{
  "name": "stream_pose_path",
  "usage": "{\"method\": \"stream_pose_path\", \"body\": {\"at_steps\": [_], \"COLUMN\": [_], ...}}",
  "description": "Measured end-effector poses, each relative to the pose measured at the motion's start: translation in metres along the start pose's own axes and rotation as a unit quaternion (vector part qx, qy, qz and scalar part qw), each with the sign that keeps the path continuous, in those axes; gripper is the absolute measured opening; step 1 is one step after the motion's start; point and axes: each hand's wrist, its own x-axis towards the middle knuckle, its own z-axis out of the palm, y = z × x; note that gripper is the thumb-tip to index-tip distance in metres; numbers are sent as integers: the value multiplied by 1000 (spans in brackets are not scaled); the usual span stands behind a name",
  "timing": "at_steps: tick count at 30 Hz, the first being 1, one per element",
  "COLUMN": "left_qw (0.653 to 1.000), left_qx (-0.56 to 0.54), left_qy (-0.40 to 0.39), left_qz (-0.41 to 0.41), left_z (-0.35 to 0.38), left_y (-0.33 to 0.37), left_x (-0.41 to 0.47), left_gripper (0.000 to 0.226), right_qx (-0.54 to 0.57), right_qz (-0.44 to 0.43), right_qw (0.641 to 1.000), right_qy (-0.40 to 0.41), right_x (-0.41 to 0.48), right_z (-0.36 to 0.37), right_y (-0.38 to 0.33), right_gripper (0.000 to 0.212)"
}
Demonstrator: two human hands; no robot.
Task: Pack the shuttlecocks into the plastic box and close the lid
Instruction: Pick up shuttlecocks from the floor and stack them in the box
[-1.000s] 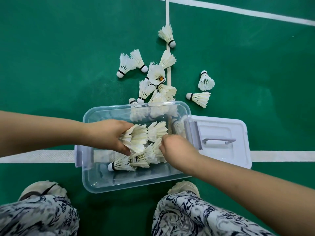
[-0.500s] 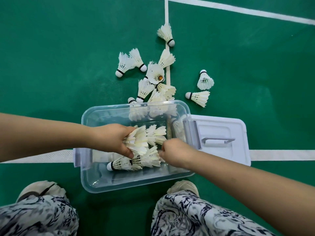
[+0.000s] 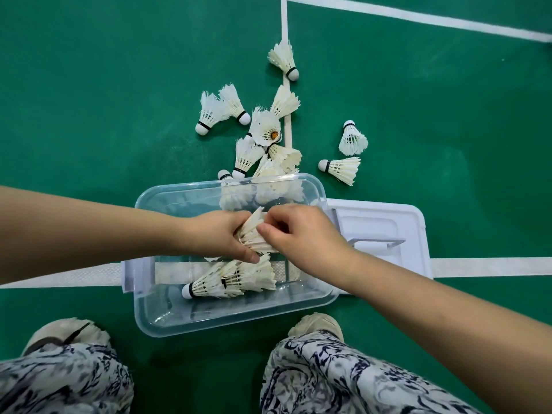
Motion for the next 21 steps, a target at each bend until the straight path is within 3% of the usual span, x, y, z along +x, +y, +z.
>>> {"method": "stream_pose_path", "body": {"at_steps": [3, 6, 13, 17, 21], "left_qw": [1000, 998, 997, 997, 997], "left_qx": [8, -17, -29, -30, -41], "left_qy": [-26, -53, -66, -65, -62], "left_qz": [-13, -36, -38, -33, -33], "left_z": [7, 11, 12, 11, 9], "left_y": [-7, -14, -17, -20, -25], "left_x": [3, 3, 4, 3, 1], "left_gripper": [32, 42, 37, 38, 37], "right_qx": [-68, -156, -273, -253, -151], "right_qz": [1, -23, -19, 20, 85], "right_qw": [998, 987, 959, 960, 980], "right_qy": [16, 21, -80, -118, -94], "right_x": [1, 0, -5, -3, 5], "right_z": [-7, -10, 9, 25, 32], "right_y": [5, 6, 15, 26, 34], "right_gripper": [20, 16, 15, 15, 20]}}
